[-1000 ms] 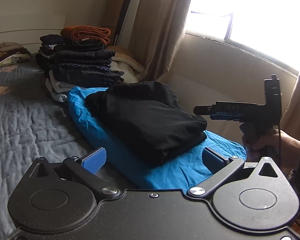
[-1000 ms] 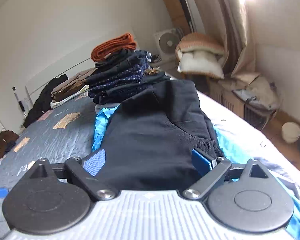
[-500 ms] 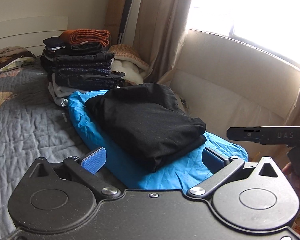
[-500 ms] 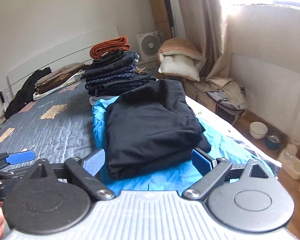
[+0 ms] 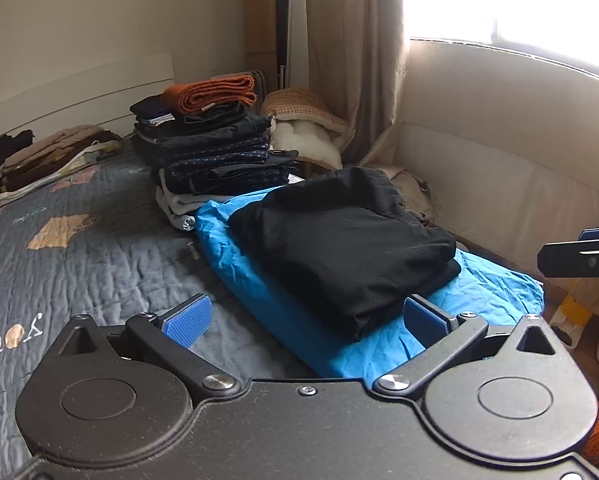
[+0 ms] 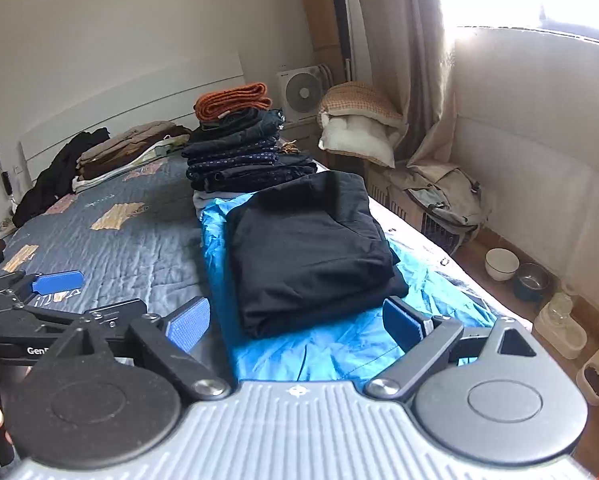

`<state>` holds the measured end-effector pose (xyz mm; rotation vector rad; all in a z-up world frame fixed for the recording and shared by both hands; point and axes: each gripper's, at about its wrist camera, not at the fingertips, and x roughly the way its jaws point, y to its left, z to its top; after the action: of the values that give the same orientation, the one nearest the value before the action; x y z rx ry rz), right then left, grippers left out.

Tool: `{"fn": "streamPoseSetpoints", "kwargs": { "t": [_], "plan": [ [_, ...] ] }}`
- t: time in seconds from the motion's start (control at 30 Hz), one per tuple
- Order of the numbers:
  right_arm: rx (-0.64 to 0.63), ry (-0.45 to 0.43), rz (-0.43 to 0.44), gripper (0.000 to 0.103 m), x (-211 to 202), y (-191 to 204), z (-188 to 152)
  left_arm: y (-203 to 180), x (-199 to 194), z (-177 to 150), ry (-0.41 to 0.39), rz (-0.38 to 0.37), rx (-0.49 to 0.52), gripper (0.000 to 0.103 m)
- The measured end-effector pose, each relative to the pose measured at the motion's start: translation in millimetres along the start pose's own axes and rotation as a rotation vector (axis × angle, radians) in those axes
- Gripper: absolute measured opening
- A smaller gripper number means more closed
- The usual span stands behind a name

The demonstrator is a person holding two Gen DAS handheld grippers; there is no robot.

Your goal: Fold clothes

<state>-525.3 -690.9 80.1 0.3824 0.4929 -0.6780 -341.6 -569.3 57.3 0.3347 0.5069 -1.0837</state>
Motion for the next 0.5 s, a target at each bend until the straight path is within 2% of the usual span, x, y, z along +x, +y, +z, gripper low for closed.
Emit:
{"fn": "streamPoseSetpoints", "kwargs": {
  "t": [0.13, 0.3, 0.5],
  "plan": [
    [-0.036, 0.017, -0.003, 0.093, 1.6, 2.2, 18.5, 0.4, 8.0, 5.7, 0.057, -0.056, -0.062, 0.103],
    [-0.084, 0.03, -0.011, 0.093, 7.1, 4.2, 42.4, -3.4, 15.3, 14.8, 0.071, -0.034, -0.029, 0.103],
    [-0.148, 0.043, 0.01, 0.093, 23.2, 6.6, 66.9, 1.2, 25.1, 24.2, 0.074, -0.042, -0.04, 0.103]
  ]
}}
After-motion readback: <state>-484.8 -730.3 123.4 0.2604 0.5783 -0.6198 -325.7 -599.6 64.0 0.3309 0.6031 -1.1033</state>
